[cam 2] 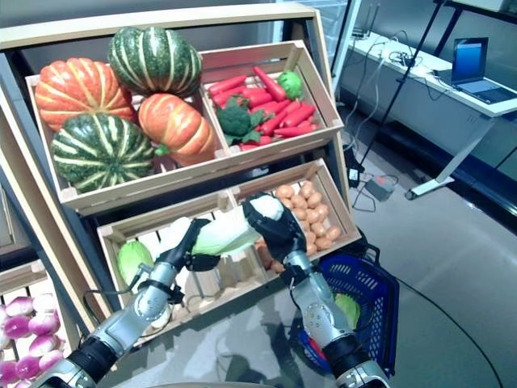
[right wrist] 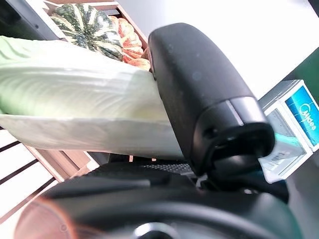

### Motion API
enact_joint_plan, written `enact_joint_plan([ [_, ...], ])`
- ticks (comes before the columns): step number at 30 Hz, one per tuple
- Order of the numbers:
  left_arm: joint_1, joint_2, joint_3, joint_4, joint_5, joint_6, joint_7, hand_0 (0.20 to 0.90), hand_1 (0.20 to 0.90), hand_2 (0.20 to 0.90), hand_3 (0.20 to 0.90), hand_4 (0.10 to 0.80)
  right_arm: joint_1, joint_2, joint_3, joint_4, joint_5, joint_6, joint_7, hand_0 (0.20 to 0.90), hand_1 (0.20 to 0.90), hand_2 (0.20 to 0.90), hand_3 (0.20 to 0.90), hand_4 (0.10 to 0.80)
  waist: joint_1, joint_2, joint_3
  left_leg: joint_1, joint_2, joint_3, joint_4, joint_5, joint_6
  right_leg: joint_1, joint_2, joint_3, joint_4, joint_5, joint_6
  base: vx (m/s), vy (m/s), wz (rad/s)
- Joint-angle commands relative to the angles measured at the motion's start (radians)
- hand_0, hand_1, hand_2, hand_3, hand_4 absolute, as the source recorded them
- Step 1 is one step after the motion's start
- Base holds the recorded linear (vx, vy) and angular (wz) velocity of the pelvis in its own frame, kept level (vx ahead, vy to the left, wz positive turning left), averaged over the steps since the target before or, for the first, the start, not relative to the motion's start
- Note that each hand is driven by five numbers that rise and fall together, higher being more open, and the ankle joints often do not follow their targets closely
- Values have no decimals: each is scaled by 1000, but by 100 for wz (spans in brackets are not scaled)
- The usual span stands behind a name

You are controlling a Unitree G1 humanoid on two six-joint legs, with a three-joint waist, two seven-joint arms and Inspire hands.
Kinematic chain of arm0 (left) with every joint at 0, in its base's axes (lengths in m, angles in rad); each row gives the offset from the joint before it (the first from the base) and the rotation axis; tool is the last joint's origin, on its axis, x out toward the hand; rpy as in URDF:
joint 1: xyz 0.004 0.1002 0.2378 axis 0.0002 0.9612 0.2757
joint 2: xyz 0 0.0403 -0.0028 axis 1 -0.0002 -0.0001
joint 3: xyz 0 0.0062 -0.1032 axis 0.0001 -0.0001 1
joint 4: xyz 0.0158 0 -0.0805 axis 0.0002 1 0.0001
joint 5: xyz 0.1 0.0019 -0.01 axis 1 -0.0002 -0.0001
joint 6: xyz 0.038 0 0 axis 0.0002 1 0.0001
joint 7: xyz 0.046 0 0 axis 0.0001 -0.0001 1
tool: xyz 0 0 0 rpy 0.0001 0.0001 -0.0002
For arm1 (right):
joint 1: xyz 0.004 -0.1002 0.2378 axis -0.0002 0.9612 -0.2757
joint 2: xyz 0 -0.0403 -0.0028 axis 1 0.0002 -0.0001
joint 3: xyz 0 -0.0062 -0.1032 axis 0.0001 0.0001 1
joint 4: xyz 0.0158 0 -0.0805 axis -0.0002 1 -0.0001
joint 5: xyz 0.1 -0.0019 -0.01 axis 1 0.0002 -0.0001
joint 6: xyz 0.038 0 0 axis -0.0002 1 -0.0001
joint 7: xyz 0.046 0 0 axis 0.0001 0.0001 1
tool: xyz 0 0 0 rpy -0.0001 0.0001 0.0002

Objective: Put vegetables into the basket

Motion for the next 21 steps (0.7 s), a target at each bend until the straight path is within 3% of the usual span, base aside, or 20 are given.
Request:
enact_joint_plan([
  [1,-217,-45,-66,-23,25,-67,10,900,900,900,900,800,-122,108,43,-139,7,-86,88,300,300,300,300,400,-13,-3,-41,9,-38,9,1,-102,15,7,18,11,1,-34,-35,0,0,0],
  [11,-192,-42,-45,23,34,0,-7,900,900,900,900,800,-109,85,-10,-128,-15,-132,59,300,300,300,300,400,-19,-2,-36,10,-35,16,1,-104,16,6,20,17,1,-33,-34,0,0,0],
  [21,-103,6,21,127,115,-7,-31,900,900,900,900,800,-39,15,-138,-105,-68,-182,56,300,300,300,300,400,-33,4,-27,4,-32,30,1,-99,16,-8,22,28,1,-25,-31,-5,-3,-1],
])
